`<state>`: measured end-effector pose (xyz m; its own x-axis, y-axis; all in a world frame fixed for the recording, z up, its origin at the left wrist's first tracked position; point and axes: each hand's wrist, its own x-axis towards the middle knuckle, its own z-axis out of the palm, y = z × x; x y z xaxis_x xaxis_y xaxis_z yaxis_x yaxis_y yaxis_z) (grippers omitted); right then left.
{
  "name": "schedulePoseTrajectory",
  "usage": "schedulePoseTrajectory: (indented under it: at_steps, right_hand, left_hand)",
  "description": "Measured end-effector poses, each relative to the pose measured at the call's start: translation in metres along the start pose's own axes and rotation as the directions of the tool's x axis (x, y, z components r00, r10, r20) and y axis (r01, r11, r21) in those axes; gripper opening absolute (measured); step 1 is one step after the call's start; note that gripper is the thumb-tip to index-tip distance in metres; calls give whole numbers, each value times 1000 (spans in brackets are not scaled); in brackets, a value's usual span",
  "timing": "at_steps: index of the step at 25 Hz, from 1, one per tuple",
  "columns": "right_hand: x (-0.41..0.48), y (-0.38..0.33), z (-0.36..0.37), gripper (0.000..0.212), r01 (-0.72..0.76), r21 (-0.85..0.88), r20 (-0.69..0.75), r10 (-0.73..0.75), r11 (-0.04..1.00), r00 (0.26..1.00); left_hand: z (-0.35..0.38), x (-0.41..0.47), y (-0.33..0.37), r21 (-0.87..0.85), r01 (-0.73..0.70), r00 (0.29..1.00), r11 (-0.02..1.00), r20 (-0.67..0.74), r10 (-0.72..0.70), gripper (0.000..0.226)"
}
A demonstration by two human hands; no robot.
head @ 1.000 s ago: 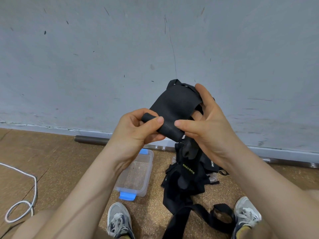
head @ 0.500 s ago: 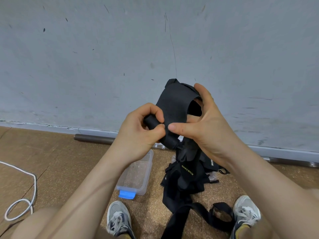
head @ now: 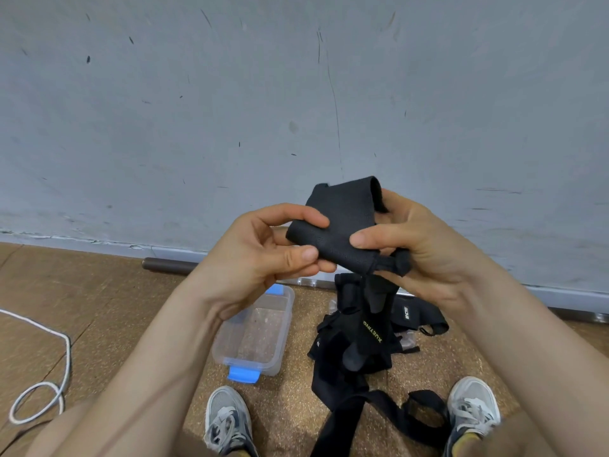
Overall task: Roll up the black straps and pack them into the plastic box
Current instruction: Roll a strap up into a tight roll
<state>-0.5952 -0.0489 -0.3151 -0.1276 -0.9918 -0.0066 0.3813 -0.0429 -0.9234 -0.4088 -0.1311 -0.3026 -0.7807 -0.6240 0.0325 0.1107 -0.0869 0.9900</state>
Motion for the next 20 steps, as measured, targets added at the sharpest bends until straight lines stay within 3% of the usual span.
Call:
schedulePoseTrajectory:
  at_steps: [3,8,10,12,14,17,20]
  right_hand:
    - [-4,0,-1,56,-75,88,55,71,993,996]
    - [-6,-5,4,61,4,113,-34,0,994,999]
    - [-6,-5,6,74,29,144,-100,-15,989,995]
    - [-5,-3,9,94,32,98,-148,-17,995,989]
    - [-5,0,12,101,21,27,-198,-15,999,980]
    - [-4,0,10,84,26,-27,-275,-33,999,961]
    - [-4,1,8,79,69,-120,-261,-98,990,960]
  left_hand:
    - [5,0,3,5,-45,997,999,-55,45,25]
    - [12,4,-4,30,-93,983,995,-154,97,23]
    - [15,7,-8,47,-92,972,995,-212,100,22]
    - [16,8,-9,70,-87,967,994,-233,101,22]
    - [16,8,-8,119,-74,974,990,-204,97,22]
    - [19,6,-8,163,-72,983,984,-157,98,20]
    - [20,8,-11,165,-72,973,984,-206,106,19]
